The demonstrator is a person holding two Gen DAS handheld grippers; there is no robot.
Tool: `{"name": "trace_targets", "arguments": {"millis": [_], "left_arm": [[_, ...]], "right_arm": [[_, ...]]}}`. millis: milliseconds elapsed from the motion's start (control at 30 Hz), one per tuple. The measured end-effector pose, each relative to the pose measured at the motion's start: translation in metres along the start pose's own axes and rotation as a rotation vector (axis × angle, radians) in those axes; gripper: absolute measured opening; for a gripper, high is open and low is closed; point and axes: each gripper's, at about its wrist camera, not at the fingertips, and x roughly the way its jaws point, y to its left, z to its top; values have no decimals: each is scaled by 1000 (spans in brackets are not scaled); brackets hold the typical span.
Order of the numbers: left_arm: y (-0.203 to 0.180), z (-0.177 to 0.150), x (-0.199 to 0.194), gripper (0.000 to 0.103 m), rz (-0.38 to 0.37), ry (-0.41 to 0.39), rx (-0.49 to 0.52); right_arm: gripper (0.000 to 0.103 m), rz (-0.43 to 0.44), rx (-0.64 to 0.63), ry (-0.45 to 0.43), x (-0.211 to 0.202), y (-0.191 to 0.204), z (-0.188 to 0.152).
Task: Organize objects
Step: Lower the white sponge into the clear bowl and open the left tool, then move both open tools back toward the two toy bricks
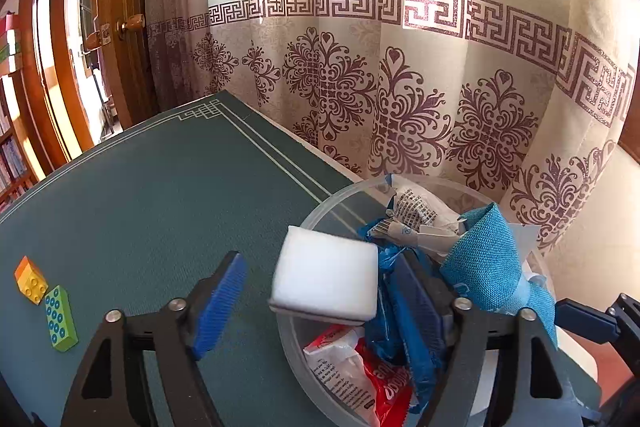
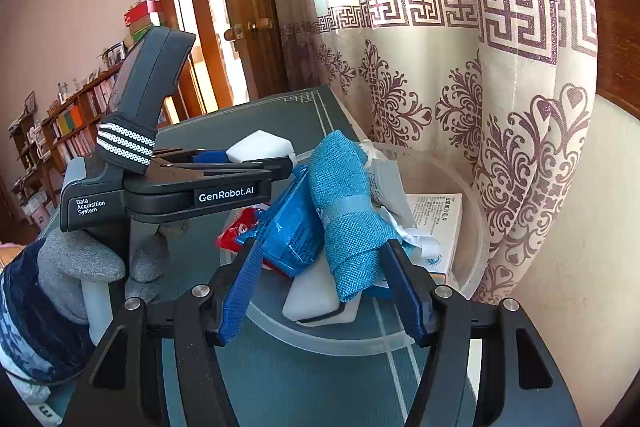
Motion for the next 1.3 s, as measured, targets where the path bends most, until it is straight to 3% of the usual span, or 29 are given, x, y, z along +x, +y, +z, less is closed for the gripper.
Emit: {"name": "trace_targets", "arguments": {"millis": [100,267,367,567,700,867,1300], "left_arm": [[3,-1,-7,89,-27,-8,-23],[22,-2,-21,90,-5,-29,-98],[32,0,-25,90,63,-49,-132],[24,-4,-2,90,185,-3,-44],[11,-8,13,92,198,17,19],[6,-10,7,92,157,6,33],[34,-18,-28,98,153,-23,-87]], "right_arm": [[63,0,0,-1,-2,1,0],[63,2,4,-2,-4,2,-2],[63,4,1,0,-4,3,-2],[63,6,3,-2,-4,2,-1],[63,6,4,-1,-3,2,-1],[63,5,7,-5,-3,1,0],[63,6,-16,-8,-5,11,0]]}}
